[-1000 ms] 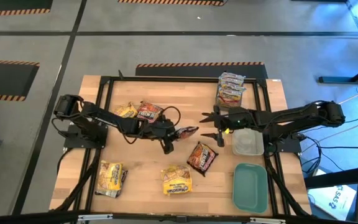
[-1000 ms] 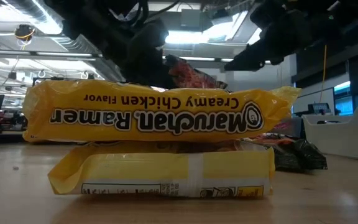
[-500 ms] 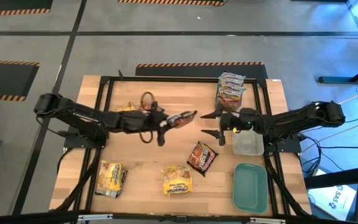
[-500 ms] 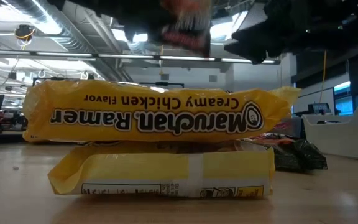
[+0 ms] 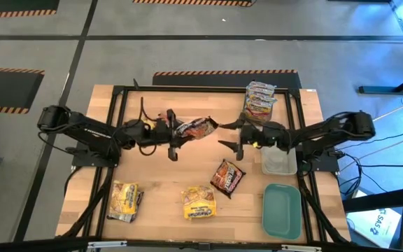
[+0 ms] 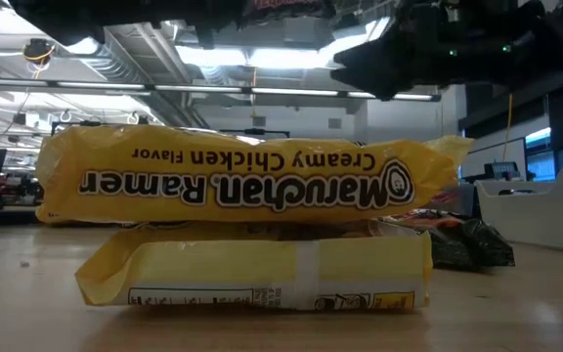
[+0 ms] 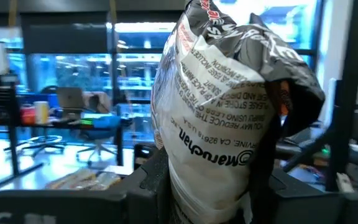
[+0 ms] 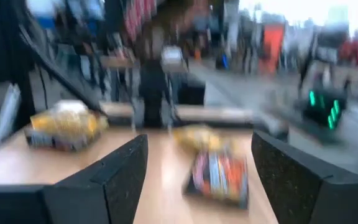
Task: Sort Maruchan noodles
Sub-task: Put the black noodle pack into the gray bin
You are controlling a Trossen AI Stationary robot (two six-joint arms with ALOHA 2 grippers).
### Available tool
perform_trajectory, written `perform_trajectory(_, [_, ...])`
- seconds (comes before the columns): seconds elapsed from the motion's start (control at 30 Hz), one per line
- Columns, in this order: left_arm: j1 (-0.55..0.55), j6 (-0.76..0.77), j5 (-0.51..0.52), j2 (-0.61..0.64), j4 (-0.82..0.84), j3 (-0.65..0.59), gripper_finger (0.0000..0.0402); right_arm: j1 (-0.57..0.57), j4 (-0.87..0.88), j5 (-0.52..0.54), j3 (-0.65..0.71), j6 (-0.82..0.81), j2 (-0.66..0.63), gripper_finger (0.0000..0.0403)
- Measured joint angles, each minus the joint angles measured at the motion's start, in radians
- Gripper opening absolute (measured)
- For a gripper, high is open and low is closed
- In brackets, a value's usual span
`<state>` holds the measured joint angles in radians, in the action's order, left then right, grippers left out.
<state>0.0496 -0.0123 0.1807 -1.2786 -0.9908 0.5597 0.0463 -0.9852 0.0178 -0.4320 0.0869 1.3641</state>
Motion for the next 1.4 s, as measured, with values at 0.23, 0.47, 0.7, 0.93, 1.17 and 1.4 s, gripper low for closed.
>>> perform_trajectory(0.23, [-0.007, -0.038, -0.062, -0.006, -0.066, -0.001, 0.0119, 0.044, -0.475, -0.192, -0.039, -0.005, 0.225, 0.027])
perform_trajectory(0.47, [-0.04, -0.052, -0.106, -0.006, -0.123, -0.001, 0.0119, 0.061, -0.538, -0.272, -0.215, -0.056, 0.348, 0.027])
perform_trajectory(0.7, [-0.049, -0.052, -0.124, -0.006, -0.144, -0.001, 0.0119, 0.07, -0.518, -0.301, -0.34, -0.056, 0.367, 0.027])
perform_trajectory(0.93, [-0.063, -0.084, -0.12, -0.006, -0.164, -0.001, 0.0119, 0.071, -0.476, -0.371, -0.411, -0.057, 0.369, 0.027])
perform_trajectory(1.17, [-0.082, -0.087, -0.127, -0.006, -0.21, -0.001, 0.0119, 0.073, -0.417, -0.377, -0.483, -0.053, 0.369, 0.0248])
perform_trajectory(1.4, [-0.082, -0.092, -0.168, -0.006, -0.205, -0.001, 0.0119, 0.074, -0.313, -0.379, -0.52, -0.024, 0.369, 0.0181])
